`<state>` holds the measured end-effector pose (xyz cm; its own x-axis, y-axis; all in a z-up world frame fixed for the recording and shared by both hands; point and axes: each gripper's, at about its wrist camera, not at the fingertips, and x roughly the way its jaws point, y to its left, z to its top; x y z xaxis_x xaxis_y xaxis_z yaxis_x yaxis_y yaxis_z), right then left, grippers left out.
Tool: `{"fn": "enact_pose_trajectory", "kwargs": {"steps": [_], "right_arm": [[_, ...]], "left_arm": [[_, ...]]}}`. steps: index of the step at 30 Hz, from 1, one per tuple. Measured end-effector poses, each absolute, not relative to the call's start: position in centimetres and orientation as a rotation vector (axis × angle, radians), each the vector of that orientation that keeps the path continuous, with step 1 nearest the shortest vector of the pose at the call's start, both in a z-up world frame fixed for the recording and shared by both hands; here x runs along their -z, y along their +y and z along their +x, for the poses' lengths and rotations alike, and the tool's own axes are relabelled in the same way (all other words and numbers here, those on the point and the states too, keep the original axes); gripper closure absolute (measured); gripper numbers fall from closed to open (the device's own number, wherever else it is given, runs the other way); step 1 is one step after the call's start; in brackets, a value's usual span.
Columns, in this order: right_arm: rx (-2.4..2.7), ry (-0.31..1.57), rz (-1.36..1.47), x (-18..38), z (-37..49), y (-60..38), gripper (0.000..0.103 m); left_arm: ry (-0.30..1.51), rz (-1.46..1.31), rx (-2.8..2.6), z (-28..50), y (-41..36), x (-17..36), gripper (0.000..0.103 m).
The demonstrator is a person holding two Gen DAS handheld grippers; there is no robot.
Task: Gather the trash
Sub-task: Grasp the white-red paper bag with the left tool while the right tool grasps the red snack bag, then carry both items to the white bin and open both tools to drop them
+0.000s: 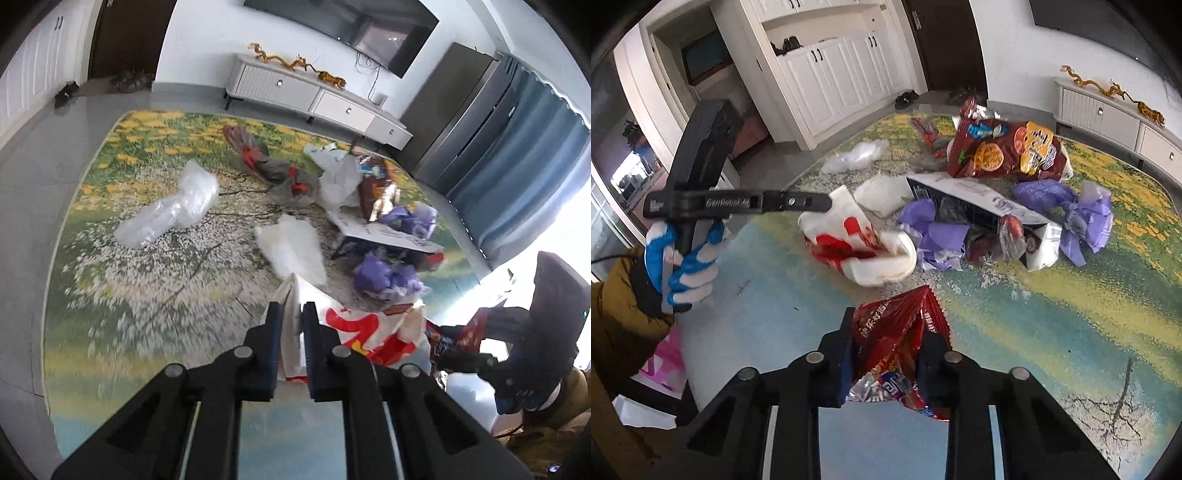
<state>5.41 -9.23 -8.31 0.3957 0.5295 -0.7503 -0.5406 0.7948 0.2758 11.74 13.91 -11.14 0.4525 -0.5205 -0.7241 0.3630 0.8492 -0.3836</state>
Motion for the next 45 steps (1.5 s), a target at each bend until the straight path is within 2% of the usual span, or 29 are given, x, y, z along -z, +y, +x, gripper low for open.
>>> {"fn": "enact_pose_trajectory", "kwargs": {"steps": [6,11,15,19,25,31,33,37,45], "right_arm": [[-0.666,0.859,0.051,5.8,3.7,-12.2,0.08],[-0.56,0.759,0.143,3.3,1.9,-19.2,0.08],[-0.382,0.693,0.203,2.0,-0.3,-27.3,0.08],[-0.134,0.684,0.224,3.0,-2.2,-36.3,0.08],[0.092,0.76,0.272,7.8,-3.4,-47.1,0.079],[0.159,0.849,0.32,14.0,-1.5,-52.1,0.072],[0.192,0.874,0.315,15.6,-0.8,-53.0,0.055],[0.222,0.901,0.327,17.3,-1.3,-55.1,0.05],[0.207,0.9,0.344,15.8,-1.7,-54.1,0.046]], "left_arm": [[0.884,-0.207,0.529,8.3,13.4,7.1,0.094],[0.811,-0.205,0.577,7.7,10.0,2.4,0.094],[0.773,-0.182,0.682,8.3,3.5,-1.1,0.094],[0.786,-0.116,0.793,9.9,-5.9,-2.3,0.094],[0.873,0.035,0.865,12.2,-22.2,-0.1,0.094],[0.962,0.184,0.853,11.6,-35.4,4.6,0.091],[1.002,0.201,0.867,11.7,-37.8,6.5,0.09],[1.087,0.146,0.917,11.7,-39.8,8.9,0.073],[1.06,0.093,0.94,12.1,-37.3,7.1,0.072]]}}
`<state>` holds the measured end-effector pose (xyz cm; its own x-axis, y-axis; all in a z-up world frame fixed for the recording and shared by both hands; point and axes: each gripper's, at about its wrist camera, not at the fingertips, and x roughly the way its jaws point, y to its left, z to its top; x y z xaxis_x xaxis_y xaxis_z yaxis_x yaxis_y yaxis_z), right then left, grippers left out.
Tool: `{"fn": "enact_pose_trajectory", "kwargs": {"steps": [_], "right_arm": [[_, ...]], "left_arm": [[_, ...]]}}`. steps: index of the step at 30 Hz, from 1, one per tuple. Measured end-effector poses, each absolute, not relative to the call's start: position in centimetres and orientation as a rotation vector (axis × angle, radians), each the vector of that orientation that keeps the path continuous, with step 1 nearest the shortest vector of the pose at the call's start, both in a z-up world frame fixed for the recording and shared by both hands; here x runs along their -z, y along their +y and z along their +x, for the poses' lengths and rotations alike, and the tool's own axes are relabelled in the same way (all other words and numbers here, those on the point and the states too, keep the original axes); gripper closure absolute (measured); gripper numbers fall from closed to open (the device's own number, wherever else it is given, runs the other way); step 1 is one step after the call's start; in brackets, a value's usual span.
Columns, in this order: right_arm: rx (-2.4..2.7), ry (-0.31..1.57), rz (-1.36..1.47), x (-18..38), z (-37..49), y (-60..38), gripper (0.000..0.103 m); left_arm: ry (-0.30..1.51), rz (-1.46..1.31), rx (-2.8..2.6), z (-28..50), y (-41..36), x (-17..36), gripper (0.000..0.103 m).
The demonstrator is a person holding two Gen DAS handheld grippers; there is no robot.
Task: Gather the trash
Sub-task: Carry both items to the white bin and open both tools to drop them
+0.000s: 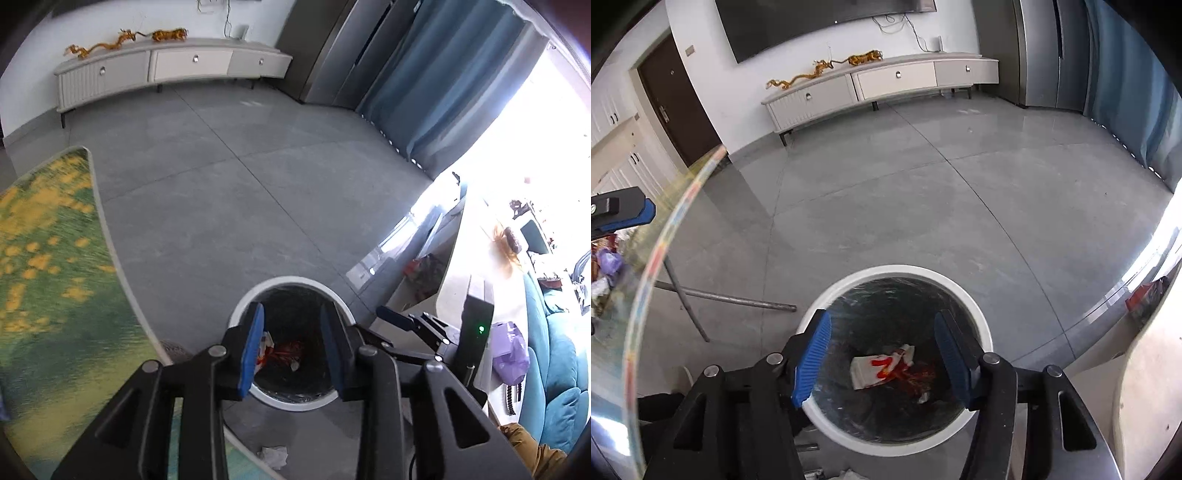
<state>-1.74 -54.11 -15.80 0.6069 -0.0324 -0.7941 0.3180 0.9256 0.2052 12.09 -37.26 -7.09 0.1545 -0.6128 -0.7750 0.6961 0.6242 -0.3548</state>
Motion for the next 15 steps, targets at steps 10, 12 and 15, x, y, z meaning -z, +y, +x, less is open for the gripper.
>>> {"fn": "enact_pose_trajectory", "kwargs": {"steps": [10,12,15], "right_arm": [[0.195,0.74,0.31,6.1,-4.2,-47.4,0.04],[0.176,0.704,0.311,4.5,-3.8,-45.9,0.038],[0.129,0.666,0.275,2.0,-1.8,-42.8,0.037]], "left_arm": [[0.916,0.017,0.93,11.6,-27.1,1.0,0.072],[0.883,0.008,0.899,11.6,-23.4,0.0,0.072],[0.847,-0.004,0.827,12.4,-17.9,-1.4,0.072]]}}
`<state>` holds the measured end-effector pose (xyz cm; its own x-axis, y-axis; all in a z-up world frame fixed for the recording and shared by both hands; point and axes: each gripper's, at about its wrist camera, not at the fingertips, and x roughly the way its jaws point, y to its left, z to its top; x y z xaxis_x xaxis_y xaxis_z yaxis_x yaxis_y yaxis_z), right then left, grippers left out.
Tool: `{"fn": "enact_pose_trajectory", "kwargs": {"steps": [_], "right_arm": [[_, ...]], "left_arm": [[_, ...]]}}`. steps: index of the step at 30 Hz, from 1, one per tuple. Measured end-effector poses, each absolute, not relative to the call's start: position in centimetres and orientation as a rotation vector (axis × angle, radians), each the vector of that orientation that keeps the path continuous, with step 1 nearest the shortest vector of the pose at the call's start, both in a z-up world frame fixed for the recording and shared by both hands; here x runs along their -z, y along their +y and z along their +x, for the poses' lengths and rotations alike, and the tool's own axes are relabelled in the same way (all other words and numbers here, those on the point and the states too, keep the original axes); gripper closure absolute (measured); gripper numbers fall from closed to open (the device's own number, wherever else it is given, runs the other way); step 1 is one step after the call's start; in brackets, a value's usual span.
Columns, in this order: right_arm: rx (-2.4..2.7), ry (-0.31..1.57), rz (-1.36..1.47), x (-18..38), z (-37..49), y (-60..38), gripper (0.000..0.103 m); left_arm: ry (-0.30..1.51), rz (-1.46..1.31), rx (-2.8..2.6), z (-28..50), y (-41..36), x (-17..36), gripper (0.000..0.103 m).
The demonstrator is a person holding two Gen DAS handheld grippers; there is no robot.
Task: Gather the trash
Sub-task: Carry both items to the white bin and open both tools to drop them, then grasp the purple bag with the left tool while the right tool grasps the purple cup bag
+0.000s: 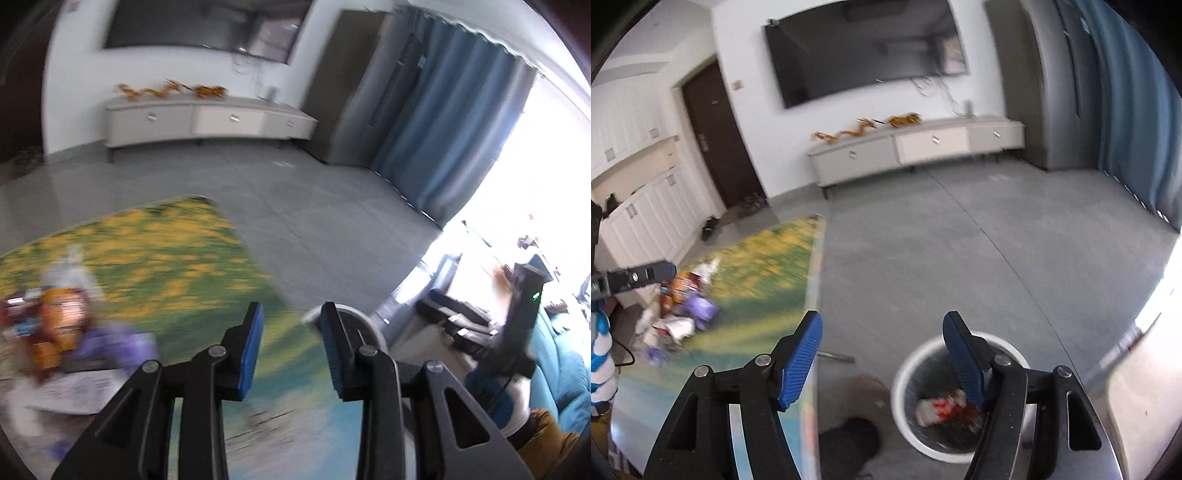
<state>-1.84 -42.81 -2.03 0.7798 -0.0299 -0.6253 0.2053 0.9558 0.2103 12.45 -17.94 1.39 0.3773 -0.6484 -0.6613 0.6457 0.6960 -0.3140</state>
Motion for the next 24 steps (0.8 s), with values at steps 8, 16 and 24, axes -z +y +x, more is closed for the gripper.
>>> {"fn": "enact_pose_trajectory", "kwargs": {"steps": [8,16,24], "right_arm": [[-0.059,0.6,0.207,-2.4,3.0,-35.4,0.036],[-0.208,0.636,0.217,-1.3,6.8,-31.0,0.036],[-0.38,0.761,0.258,3.3,12.9,-25.6,0.036]], "left_arm": [[0.796,-0.104,0.582,15.6,-4.5,-2.8,0.072],[0.837,-0.16,0.447,16.0,2.5,-0.8,0.072],[0.99,-0.276,0.443,16.7,2.3,4.2,0.072]]}}
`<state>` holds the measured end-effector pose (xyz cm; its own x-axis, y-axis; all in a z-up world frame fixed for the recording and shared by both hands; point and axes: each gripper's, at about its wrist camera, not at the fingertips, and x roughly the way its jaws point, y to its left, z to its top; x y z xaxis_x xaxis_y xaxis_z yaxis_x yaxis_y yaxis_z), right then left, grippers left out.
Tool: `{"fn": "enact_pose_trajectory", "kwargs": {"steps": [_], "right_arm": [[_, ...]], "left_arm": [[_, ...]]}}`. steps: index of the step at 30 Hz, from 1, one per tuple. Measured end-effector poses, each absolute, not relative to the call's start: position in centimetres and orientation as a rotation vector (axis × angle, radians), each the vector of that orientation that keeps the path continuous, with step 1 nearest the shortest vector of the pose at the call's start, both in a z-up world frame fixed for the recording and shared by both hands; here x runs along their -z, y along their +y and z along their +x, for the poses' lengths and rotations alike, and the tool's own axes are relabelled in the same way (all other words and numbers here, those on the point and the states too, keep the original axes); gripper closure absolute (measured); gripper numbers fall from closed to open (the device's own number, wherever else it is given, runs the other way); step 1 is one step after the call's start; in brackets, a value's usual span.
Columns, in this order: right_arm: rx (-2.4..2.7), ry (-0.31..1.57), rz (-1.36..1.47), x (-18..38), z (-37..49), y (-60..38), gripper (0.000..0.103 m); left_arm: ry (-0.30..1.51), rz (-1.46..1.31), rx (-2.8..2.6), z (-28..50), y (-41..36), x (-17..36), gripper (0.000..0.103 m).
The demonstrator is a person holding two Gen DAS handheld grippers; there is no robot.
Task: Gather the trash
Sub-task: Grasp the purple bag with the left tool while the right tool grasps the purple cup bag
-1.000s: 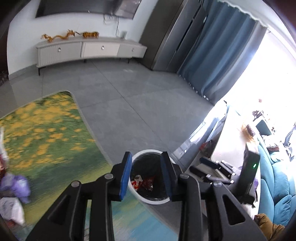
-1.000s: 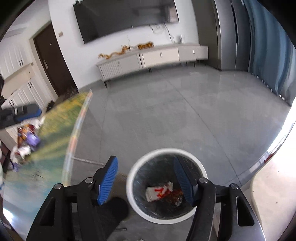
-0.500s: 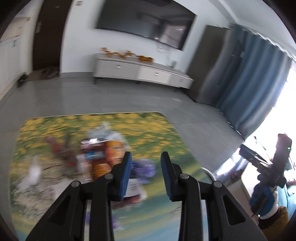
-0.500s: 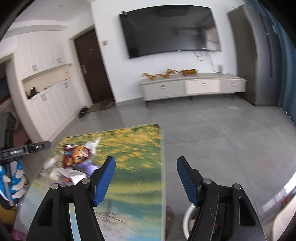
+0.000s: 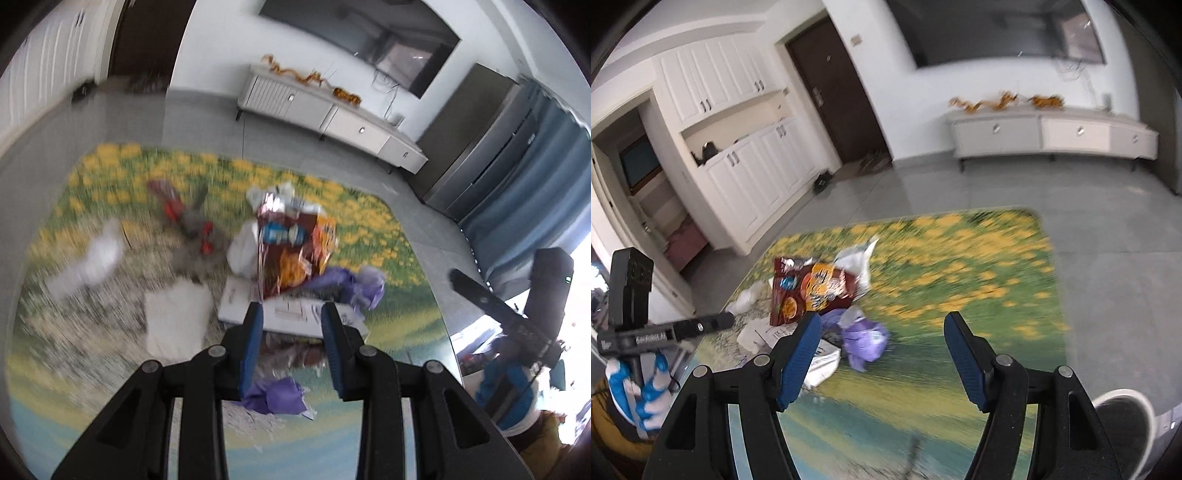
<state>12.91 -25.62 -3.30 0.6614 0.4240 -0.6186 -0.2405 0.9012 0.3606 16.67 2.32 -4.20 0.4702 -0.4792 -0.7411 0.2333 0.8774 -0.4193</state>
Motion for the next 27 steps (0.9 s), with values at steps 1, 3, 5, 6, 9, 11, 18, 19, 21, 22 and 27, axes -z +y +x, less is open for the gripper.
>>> {"fn": "enact_pose_trajectory", "kwargs": {"steps": [1,3,5,6,9,11,18,19,21,22,27], "right_arm": [[-0.395,0.781,0.257,4.0,13.6,-24.9,0.036],[-0.412,0.818,0.239,5.5,15.0,-23.4,0.036],[-0.421,0.845,0.23,6.7,15.9,-22.5,0.036],[-0.424,0.852,0.228,7.1,16.2,-22.2,0.036],[-0.426,0.881,0.234,8.2,17.1,-21.5,0.036],[-0.427,0.893,0.241,8.7,17.6,-21.3,0.037],[-0.43,0.947,0.236,10.2,18.4,-20.4,0.057],[-0.429,0.95,0.24,10.4,18.3,-20.4,0.057],[-0.423,0.95,0.242,10.4,18.0,-20.5,0.059],[-0.423,0.95,0.244,10.4,17.9,-20.6,0.059],[-0.399,0.932,0.261,9.9,16.2,-21.8,0.061]], "left_arm": [[1.014,-0.301,0.443,16.8,2.3,5.0,0.072],[1.036,-0.325,0.434,17.0,2.3,6.0,0.072],[1.048,-0.346,0.424,17.1,2.5,6.7,0.072],[1.05,-0.352,0.421,17.2,2.6,6.8,0.072],[1.051,-0.365,0.41,17.2,3.3,7.2,0.072],[1.053,-0.364,0.414,16.8,3.8,7.4,0.072],[1.092,-0.285,0.429,14.9,3.1,9.0,0.065],[1.091,-0.268,0.423,14.5,2.9,9.3,0.06],[1.089,-0.246,0.42,13.9,2.6,9.6,0.058],[1.091,-0.246,0.43,13.6,2.4,9.7,0.058],[1.085,-0.224,0.447,12.0,1.7,9.9,0.058]]}}
